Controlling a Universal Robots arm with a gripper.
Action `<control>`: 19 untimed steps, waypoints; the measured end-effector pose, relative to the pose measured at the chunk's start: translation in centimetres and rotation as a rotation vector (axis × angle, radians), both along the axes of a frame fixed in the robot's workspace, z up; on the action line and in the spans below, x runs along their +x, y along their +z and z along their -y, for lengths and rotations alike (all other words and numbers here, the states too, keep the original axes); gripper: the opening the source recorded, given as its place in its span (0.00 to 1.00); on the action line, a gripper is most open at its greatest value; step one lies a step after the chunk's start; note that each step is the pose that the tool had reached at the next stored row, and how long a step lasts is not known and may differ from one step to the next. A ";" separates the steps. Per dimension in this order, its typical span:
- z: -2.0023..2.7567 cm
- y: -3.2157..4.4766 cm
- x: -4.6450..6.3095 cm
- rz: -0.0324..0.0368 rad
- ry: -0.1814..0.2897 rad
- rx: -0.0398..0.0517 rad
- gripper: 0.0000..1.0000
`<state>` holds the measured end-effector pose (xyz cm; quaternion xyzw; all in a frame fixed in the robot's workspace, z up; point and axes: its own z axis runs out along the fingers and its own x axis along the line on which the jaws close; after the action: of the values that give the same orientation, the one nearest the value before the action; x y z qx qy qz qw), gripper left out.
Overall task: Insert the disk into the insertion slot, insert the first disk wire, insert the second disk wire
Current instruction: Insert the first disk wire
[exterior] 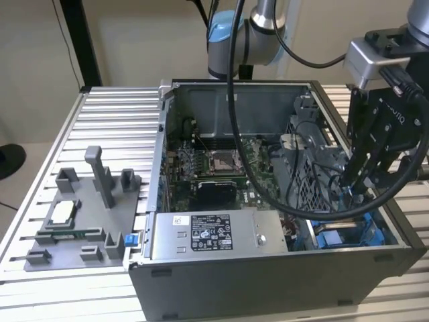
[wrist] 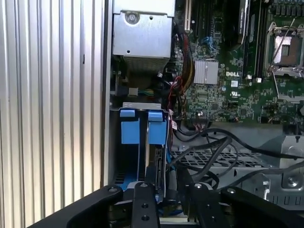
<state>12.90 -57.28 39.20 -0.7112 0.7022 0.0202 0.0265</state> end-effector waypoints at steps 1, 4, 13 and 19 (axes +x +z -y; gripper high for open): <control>-0.01 -0.09 0.0 0.0000 0.000 0.0037 1.00; -0.05 -0.23 0.1 0.0002 0.000 0.0368 1.00; 0.21 -0.51 0.3 0.0002 0.001 0.1314 1.00; 0.64 -0.71 0.5 -0.0007 0.011 0.1361 1.00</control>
<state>13.36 -57.92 38.49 -0.7117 0.6952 0.0683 0.0744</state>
